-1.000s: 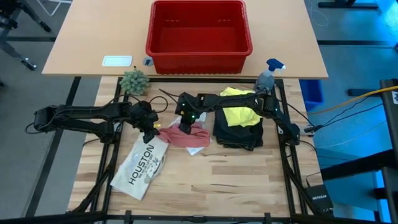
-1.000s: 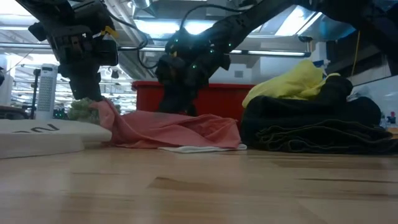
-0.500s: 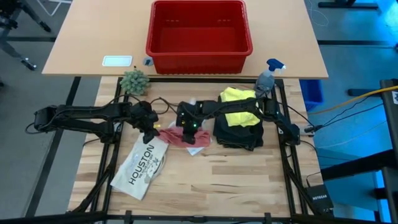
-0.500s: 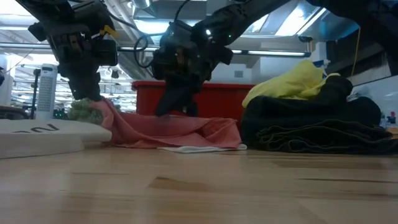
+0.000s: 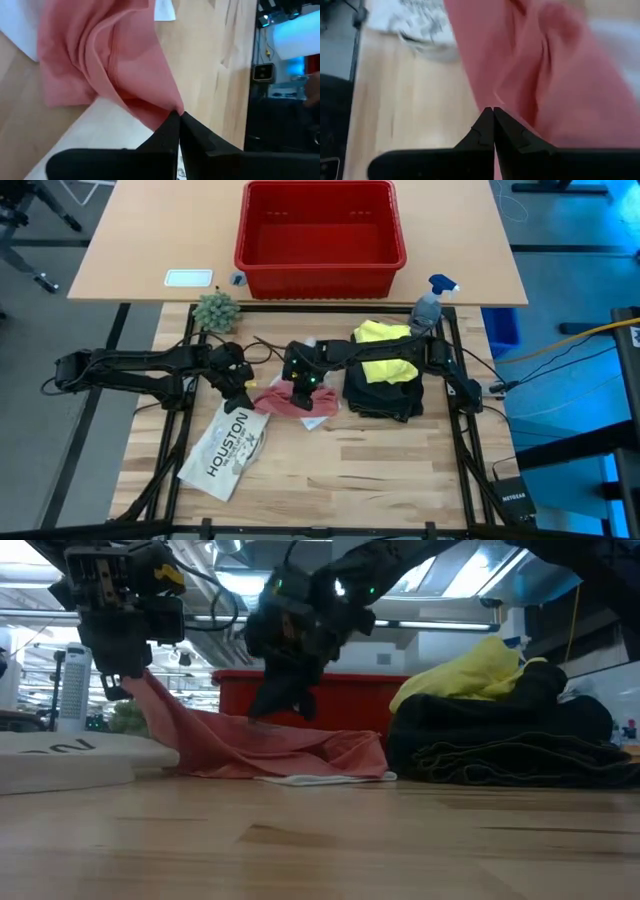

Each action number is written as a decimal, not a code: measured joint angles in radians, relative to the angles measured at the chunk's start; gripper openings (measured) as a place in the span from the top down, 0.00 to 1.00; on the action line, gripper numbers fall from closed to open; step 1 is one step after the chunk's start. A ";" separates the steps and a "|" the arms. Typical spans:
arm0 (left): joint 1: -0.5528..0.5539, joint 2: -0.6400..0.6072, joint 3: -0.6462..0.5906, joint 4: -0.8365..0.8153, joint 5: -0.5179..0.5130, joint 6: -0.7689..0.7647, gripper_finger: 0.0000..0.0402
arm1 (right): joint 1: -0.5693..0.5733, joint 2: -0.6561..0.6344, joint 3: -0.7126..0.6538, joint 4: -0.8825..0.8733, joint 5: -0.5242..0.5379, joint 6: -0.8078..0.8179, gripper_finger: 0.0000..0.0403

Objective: Fold laundry
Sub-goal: Fold the pink panty, then stack the pink panty on the yellow shirt

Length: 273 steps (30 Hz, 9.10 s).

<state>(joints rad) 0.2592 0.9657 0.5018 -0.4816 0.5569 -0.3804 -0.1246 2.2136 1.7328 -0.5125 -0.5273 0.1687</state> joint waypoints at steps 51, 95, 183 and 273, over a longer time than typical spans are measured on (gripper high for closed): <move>0.021 -0.001 0.000 0.183 -0.087 -0.060 0.56 | 0.019 -0.107 -0.126 0.131 0.122 -0.029 0.85; 0.021 0.000 0.000 0.180 -0.124 -0.042 0.56 | -0.032 -0.021 -0.118 0.087 0.064 -0.132 0.97; 0.008 -0.248 0.030 0.540 -0.337 0.011 0.67 | -0.313 -0.577 -0.029 -0.076 -0.090 -0.096 1.00; 0.008 -0.238 0.028 0.432 -0.352 -0.056 0.67 | -0.589 -1.181 -0.108 -0.935 0.319 -0.142 1.00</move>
<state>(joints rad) 0.2672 0.7272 0.5301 -0.0495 0.2050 -0.4360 -0.7139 1.0322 1.6252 -1.4477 -0.2086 0.0267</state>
